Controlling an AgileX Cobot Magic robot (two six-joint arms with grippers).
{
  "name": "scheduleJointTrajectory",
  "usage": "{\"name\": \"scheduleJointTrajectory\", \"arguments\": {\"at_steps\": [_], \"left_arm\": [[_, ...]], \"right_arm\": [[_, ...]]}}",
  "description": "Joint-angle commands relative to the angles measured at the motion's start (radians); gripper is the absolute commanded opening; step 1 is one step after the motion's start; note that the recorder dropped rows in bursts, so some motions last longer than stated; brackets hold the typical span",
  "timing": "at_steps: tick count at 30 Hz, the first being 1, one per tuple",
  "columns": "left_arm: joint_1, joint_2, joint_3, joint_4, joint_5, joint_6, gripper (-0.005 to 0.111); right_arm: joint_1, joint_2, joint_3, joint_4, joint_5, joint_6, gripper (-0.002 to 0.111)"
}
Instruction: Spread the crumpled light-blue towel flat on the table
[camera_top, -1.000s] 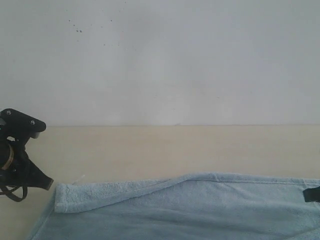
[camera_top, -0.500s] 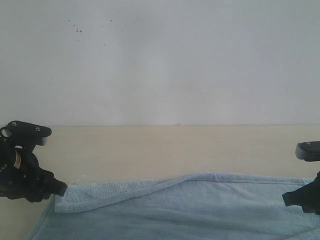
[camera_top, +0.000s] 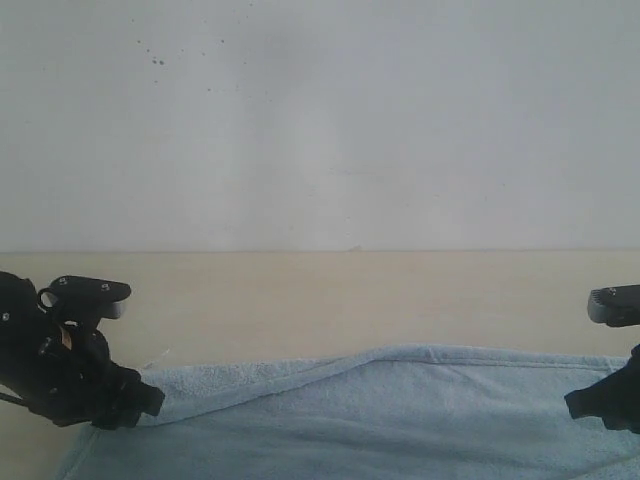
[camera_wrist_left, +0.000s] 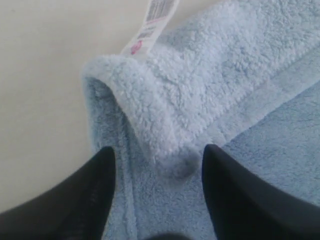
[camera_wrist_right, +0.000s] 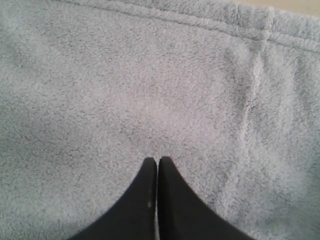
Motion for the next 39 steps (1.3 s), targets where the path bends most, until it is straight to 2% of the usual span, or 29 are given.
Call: {"name": "scheduleJointTrajectory", "arguments": {"at_steps": [1, 11, 20, 31, 37, 39], "left_arm": [[0.003, 0.009, -0.004, -0.011, -0.044, 0.009, 0.052], [0.003, 0.046, -0.004, -0.032, -0.056, 0.009, 0.050], [0.003, 0.069, -0.004, -0.046, -0.097, 0.009, 0.026], [0.003, 0.067, -0.004, -0.048, -0.097, 0.009, 0.022], [0.003, 0.032, -0.004, -0.056, -0.091, 0.009, 0.005], [0.003, 0.027, -0.004, -0.056, -0.089, 0.009, 0.004]], "right_arm": [[0.000, -0.010, 0.004, -0.011, 0.001, -0.011, 0.000], [0.000, -0.010, 0.004, -0.011, 0.003, -0.011, 0.000], [0.000, -0.010, 0.004, -0.009, 0.003, -0.011, 0.000], [0.000, -0.010, 0.004, -0.009, 0.003, -0.011, 0.000], [0.000, -0.010, 0.004, -0.009, 0.001, -0.011, 0.000], [0.000, -0.010, 0.004, -0.009, 0.001, -0.011, 0.000]]}}
